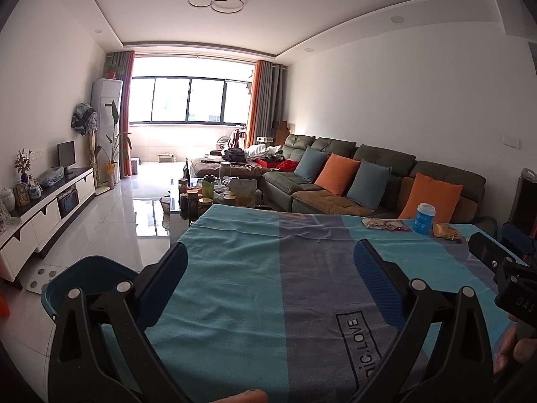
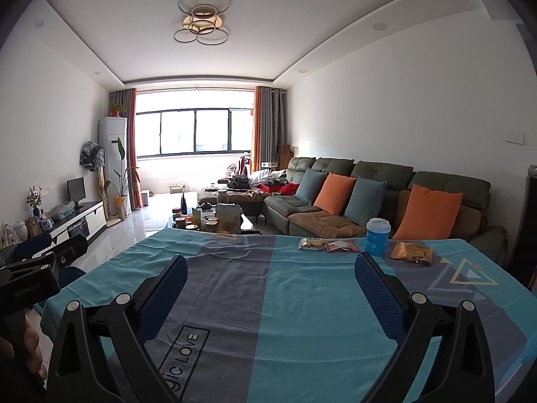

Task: Collect trash

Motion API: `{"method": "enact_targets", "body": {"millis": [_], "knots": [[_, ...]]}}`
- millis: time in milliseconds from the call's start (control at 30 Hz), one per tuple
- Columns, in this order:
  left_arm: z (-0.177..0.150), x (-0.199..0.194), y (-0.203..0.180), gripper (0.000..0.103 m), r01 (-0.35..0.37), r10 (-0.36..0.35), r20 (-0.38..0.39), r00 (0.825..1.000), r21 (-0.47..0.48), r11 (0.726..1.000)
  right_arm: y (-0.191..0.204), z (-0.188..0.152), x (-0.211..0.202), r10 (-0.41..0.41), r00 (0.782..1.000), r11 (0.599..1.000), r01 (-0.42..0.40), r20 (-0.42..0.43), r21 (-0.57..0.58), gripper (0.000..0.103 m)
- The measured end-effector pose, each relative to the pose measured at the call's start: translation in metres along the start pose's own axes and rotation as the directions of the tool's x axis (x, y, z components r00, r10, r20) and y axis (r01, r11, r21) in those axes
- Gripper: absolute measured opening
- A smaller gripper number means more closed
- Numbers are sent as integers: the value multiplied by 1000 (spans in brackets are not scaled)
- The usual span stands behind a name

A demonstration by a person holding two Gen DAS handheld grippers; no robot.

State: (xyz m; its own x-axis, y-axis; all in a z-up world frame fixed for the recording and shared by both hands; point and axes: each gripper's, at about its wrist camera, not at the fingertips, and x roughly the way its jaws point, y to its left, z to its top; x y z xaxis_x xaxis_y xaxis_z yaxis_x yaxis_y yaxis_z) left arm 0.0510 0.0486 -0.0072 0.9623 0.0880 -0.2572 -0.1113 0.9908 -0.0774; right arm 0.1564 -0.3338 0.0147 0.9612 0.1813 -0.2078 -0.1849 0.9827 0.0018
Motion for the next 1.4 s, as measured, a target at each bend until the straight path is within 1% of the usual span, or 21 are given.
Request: {"method": "enact_targets", "body": {"millis": [100, 200, 367, 500, 633, 933, 1133, 1400], "knots": [[-5, -3, 1, 98, -2, 2, -12, 1000, -5, 1000, 0, -5, -5, -10, 1000, 1000, 10, 4, 6, 96], [-8, -7, 2, 98, -6, 6, -1, 1000, -12, 1000, 2, -9, -12, -31, 999, 1000, 31, 22, 3, 96], [-11, -15, -1, 98, 14, -14, 25, 1000, -4, 1000, 3, -13, -26, -60, 997, 998, 60, 58, 4, 96], [-15, -19, -5, 98, 33, -34, 25, 999, 12, 999, 1, -15, -34, -87, 993, 996, 85, 74, 30, 96], [-19, -24, -6, 98, 49, -49, 32, 998, 9, 999, -2, -18, -41, -111, 991, 993, 107, 80, 53, 96], [-30, -30, -6, 98, 68, -68, 13, 998, 14, 998, -3, -25, -50, -138, 988, 989, 133, 74, 61, 96], [-32, -30, -7, 98, 64, -64, 16, 998, 12, 998, -4, -27, -53, -148, 987, 987, 144, 69, 65, 96], [-30, -30, -9, 98, 61, -61, 32, 998, 14, 998, 0, -27, -54, -143, 987, 989, 139, 78, 57, 96]]}}
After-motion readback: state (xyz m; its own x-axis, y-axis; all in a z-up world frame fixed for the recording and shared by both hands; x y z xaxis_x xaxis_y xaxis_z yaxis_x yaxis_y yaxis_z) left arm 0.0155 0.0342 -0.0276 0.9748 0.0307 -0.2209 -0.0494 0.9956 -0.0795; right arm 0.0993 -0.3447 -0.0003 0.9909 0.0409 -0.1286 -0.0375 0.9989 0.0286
